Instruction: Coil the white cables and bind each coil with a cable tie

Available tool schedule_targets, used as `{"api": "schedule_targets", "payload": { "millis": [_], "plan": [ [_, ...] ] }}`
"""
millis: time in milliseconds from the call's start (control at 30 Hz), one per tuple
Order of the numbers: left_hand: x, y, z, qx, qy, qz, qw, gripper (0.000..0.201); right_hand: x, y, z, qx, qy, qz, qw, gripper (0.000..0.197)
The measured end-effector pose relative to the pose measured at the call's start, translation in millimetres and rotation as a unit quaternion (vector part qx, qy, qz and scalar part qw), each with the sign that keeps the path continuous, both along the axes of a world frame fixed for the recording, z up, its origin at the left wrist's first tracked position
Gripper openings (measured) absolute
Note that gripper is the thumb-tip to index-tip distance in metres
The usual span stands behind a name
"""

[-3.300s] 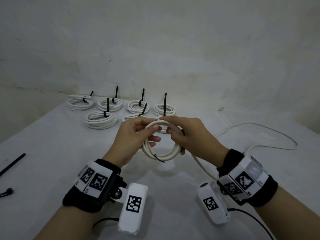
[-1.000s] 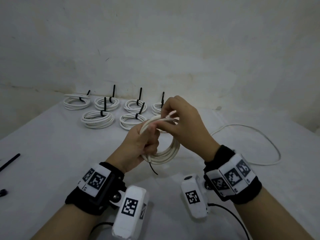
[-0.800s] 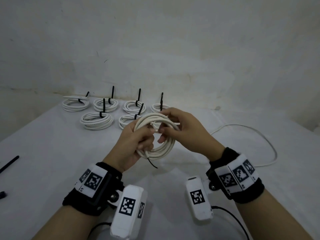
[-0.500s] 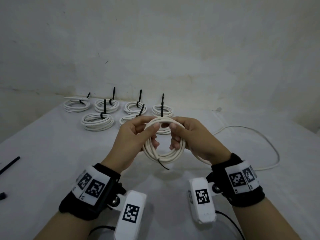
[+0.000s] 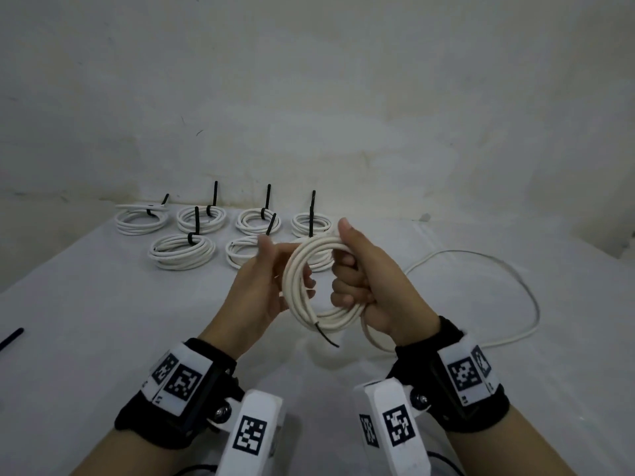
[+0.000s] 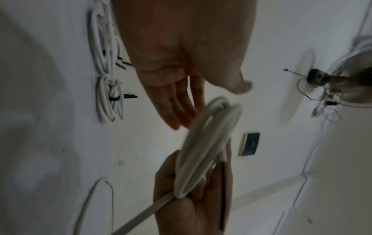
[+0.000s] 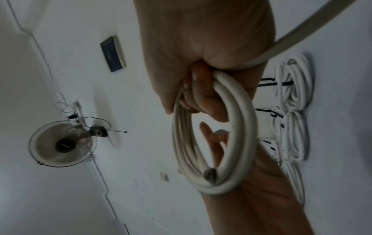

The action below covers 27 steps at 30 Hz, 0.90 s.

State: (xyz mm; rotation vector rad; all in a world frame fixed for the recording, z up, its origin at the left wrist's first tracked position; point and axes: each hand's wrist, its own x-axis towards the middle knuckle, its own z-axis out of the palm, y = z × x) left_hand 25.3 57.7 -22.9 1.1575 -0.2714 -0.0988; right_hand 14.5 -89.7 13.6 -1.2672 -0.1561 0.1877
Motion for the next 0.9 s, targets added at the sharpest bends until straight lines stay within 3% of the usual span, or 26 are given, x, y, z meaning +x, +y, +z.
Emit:
{"api": "schedule_targets", "payload": {
  "millis": [67, 167, 233, 267, 333, 400, 500, 700, 900],
  "plan": [
    [3.6, -4.8, -0.2, 0.046, 0.093, -0.054, 0.993, 0.069, -2.8, -5.9, 5.4, 0.057, -0.019, -0.021, 0.998, 0.044],
    [-0.1, -17.4, -4.0, 0.201, 0.194, -0.198, 0.940, 0.039, -7.2, -9.1, 8.6, 0.119, -0.042, -0.034, 0.991, 0.042],
    [-4.3, -28.1, -8.3, 0.169, 0.223, -0.315, 0.907, 0.024, -9.2, -7.6, 7.4, 0.143, -0.048, -0.036, 0.988, 0.042],
    [-4.9, -33.5, -10.2, 0.132, 0.224, -0.336, 0.905, 0.023, -10.1, -6.8, 6.5, 0.152, -0.049, -0.037, 0.986, 0.042],
    [-3.7, -46.4, -11.0, 0.067, 0.220, -0.287, 0.930, 0.020, -11.7, -7.3, 6.3, 0.169, -0.054, -0.045, 0.983, 0.042],
    [-2.7, -59.0, -9.1, 0.019, 0.221, -0.185, 0.957, 0.014, -11.9, -11.5, 8.0, 0.185, -0.068, -0.068, 0.978, 0.041],
    [-0.8, -63.4, -5.1, -0.002, 0.231, -0.096, 0.968, 0.013, -8.6, -23.1, 11.3, 0.207, -0.083, -0.135, 0.965, 0.042],
    [-4.1, -54.4, 2.3, 0.054, 0.135, -0.049, 0.988, 0.010, -2.3, -37.7, 12.3, 0.184, -0.072, -0.245, 0.949, 0.044],
    [-4.2, -43.4, 8.8, 0.134, -0.044, 0.045, 0.989, 0.016, 2.3, -38.2, 5.7, 0.159, -0.042, -0.243, 0.956, 0.045]
  ]
}}
